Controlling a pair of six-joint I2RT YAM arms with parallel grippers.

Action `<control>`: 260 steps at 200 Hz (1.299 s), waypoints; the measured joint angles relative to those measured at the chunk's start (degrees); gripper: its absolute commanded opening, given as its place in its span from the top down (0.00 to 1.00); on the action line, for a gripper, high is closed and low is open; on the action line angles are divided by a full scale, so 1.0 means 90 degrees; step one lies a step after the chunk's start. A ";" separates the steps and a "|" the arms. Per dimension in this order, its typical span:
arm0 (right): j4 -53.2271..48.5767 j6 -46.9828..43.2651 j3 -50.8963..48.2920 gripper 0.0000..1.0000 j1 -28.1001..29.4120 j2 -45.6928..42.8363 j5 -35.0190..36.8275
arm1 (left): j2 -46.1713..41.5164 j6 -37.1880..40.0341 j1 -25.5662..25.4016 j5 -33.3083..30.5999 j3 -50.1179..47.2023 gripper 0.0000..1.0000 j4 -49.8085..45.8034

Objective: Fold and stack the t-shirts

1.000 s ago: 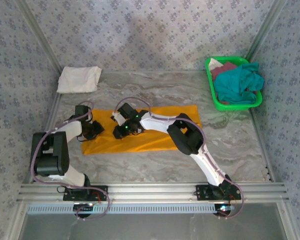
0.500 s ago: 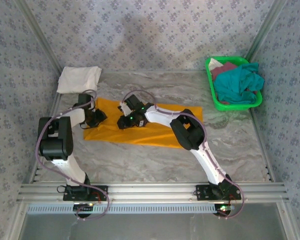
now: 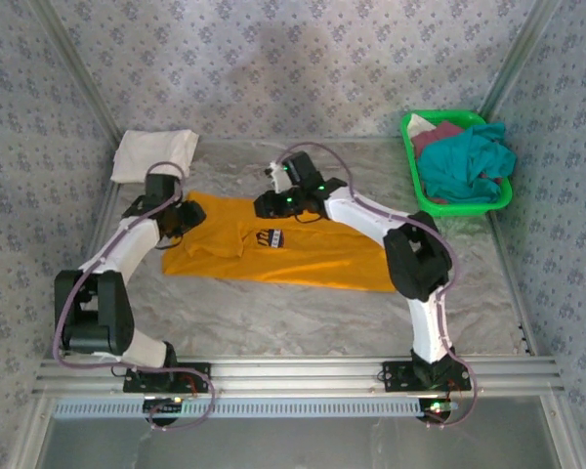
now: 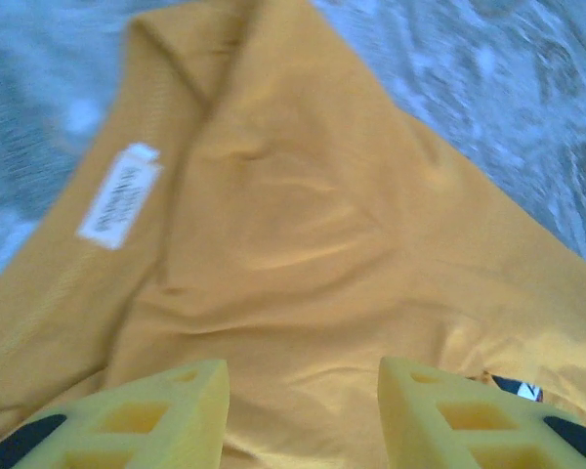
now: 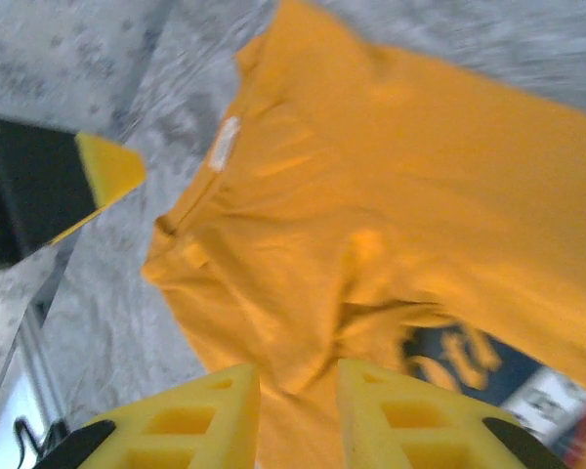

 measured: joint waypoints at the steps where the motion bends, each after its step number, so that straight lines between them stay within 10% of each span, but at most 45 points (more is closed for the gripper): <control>1: 0.0005 0.0017 -0.0039 0.72 -0.0032 -0.0022 0.0027 | 0.0019 0.0010 -0.0019 -0.0007 0.0017 0.57 0.0000; 69: -0.0614 0.0248 -0.1676 0.72 -0.1715 -0.0741 0.1498 | 0.1481 0.0112 -0.0406 0.0056 0.0039 0.57 0.0250; 159: -0.1149 0.0056 -0.2407 0.72 -0.2123 -0.0852 0.2322 | 0.1812 -0.0007 -0.0279 0.0061 0.0204 0.57 0.0236; 260: -0.1309 0.0750 -0.4444 0.70 -0.1377 -0.2467 0.2487 | 0.4813 0.0410 -0.0765 0.0282 0.4454 0.57 -0.0036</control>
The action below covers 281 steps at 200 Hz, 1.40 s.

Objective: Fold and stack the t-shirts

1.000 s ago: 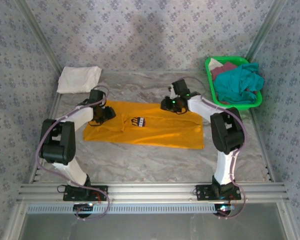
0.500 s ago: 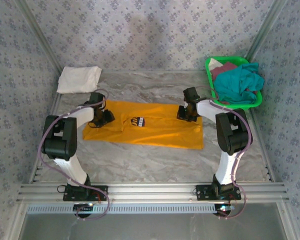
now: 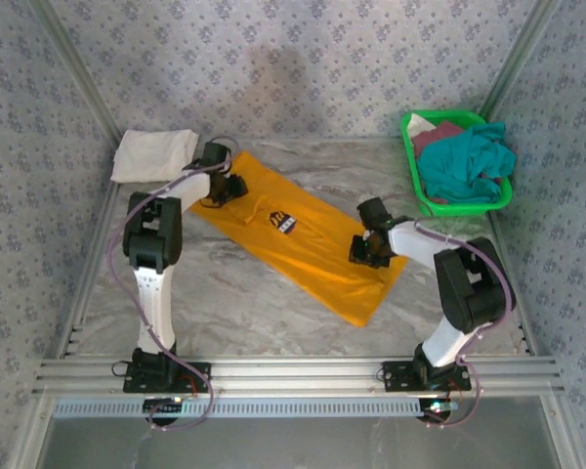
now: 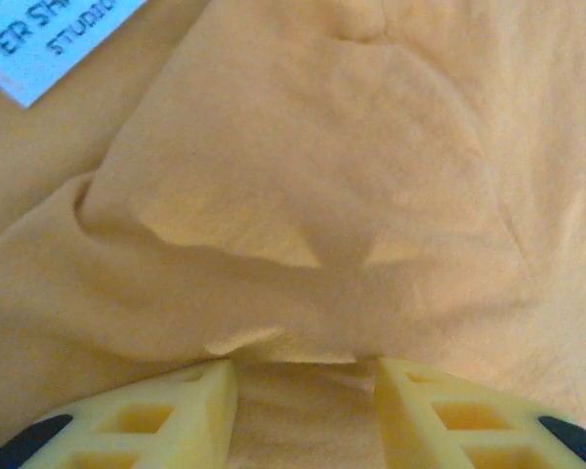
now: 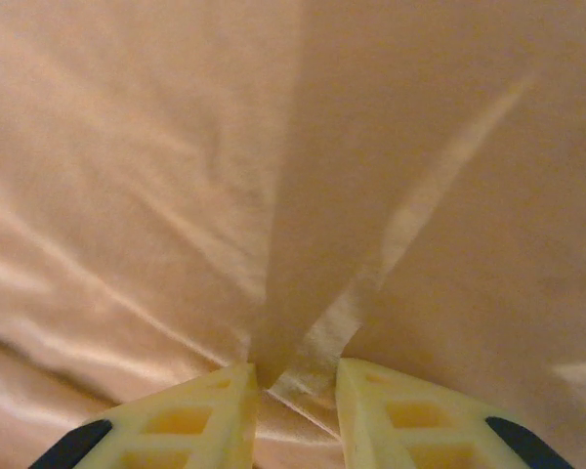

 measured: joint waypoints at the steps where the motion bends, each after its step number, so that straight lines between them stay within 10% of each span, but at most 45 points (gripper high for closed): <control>1: -0.0005 0.0017 -0.0012 0.70 0.0019 -0.0012 -0.0007 | 0.0019 0.0005 -0.0005 -0.0002 0.0027 0.57 -0.0002; 62: -0.0551 0.0663 -0.0012 0.63 0.0488 -0.0831 -0.0180 | 0.0583 0.0325 0.0029 -0.0211 0.1146 0.55 -0.0646; 176: 0.0163 -0.0374 0.2370 0.64 -0.0199 0.0712 -0.0515 | -0.1294 -0.0396 0.0136 -0.0942 -0.1302 0.59 -0.0508; 281: 0.0559 -0.0508 0.1715 0.64 -0.0721 0.0279 -0.0525 | 0.1423 0.0219 -0.0209 -0.0304 0.2586 0.64 -0.1256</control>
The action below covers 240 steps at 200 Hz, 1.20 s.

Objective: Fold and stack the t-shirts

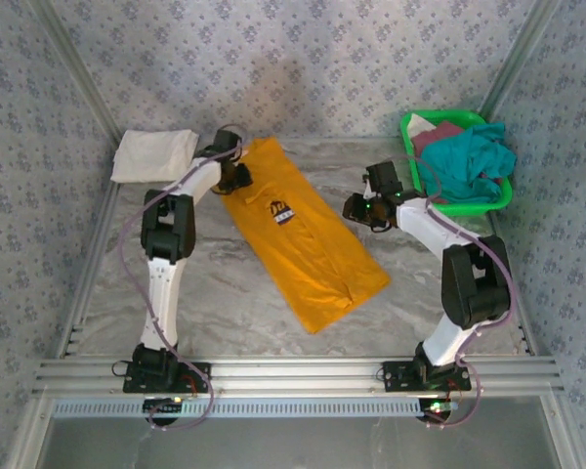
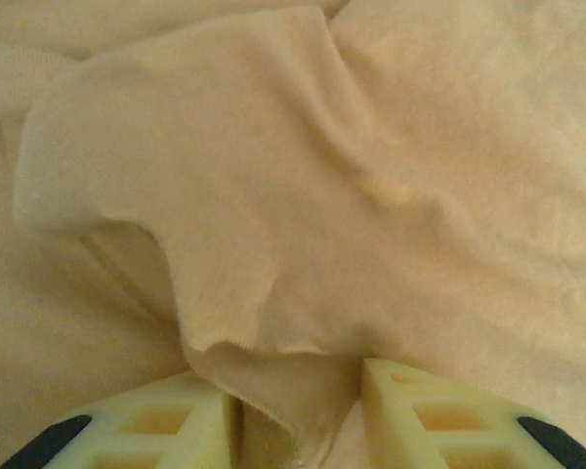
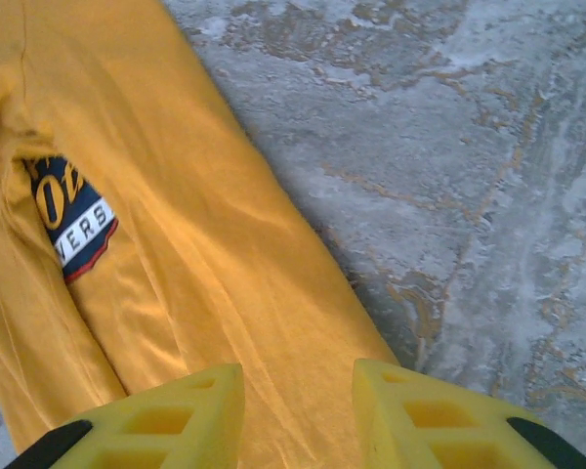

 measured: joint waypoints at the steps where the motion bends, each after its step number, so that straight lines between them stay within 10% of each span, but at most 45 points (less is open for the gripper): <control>1: 0.0002 0.0000 -0.0005 0.64 -0.0002 0.0000 0.0002 | 0.0041 0.0007 -0.0005 0.0024 0.0078 0.64 -0.0019; 41: 0.0163 0.0073 -0.0182 0.64 0.0036 0.0002 -0.0078 | 0.2484 0.0410 -0.0240 0.1328 0.4359 0.56 -0.0886; 73: 0.0262 0.0095 -0.0168 0.63 0.0151 0.0002 -0.0143 | 0.2591 0.0367 -0.0270 0.1732 0.4660 0.48 -0.1018; 106: 0.0257 -0.0007 -0.0002 0.63 0.0223 0.0032 -0.0175 | 0.1467 0.0202 0.0002 0.1479 0.2973 0.43 -0.0855; 162: 0.0214 -0.0345 0.0520 0.77 0.0338 0.0420 -0.0185 | -0.2965 -0.0627 0.0138 0.0797 -0.3662 0.52 0.2239; 192: -0.0024 -0.0612 0.0991 0.99 0.0359 0.0950 -0.0073 | -0.3444 -0.0979 -0.0595 0.0699 -0.4694 0.80 0.3055; 240: -0.0410 -0.0743 0.1613 1.00 0.0296 0.1778 0.0182 | -0.3077 -0.1406 -0.1503 0.0763 -0.5047 0.88 0.3395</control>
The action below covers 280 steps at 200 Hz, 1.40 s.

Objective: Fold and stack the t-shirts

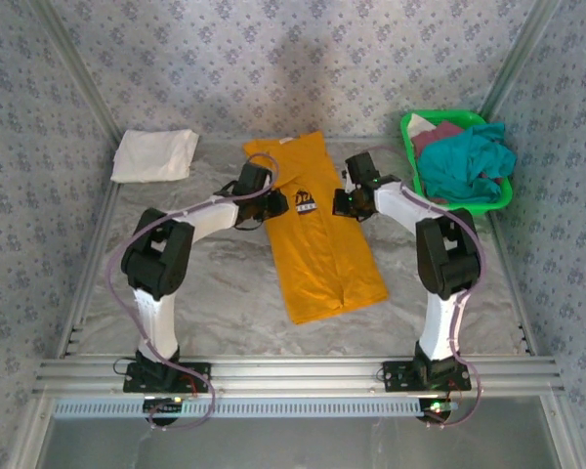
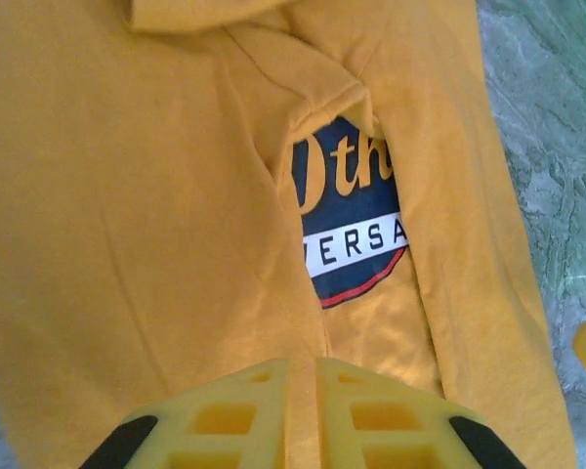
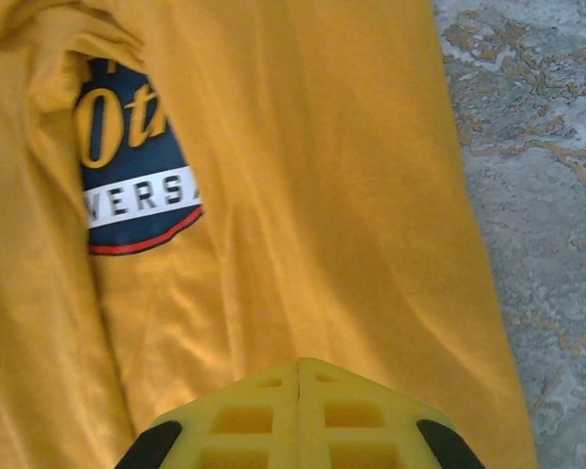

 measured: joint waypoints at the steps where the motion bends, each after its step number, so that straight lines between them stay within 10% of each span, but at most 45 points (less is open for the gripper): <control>1: -0.0007 -0.0002 0.0019 1.00 -0.0005 0.0024 -0.0002 | 0.0024 -0.0017 0.0000 0.0000 0.0005 0.88 0.0010; 199: 0.1018 0.1940 -0.0767 0.98 0.1001 0.0330 -0.0228 | 0.0809 0.0930 0.1081 0.0083 0.0476 0.89 -0.0500; 280: 0.0962 0.2147 0.0068 0.96 0.0214 0.0923 -0.0238 | 0.1348 0.0891 0.0984 0.0240 0.1229 0.89 -0.0469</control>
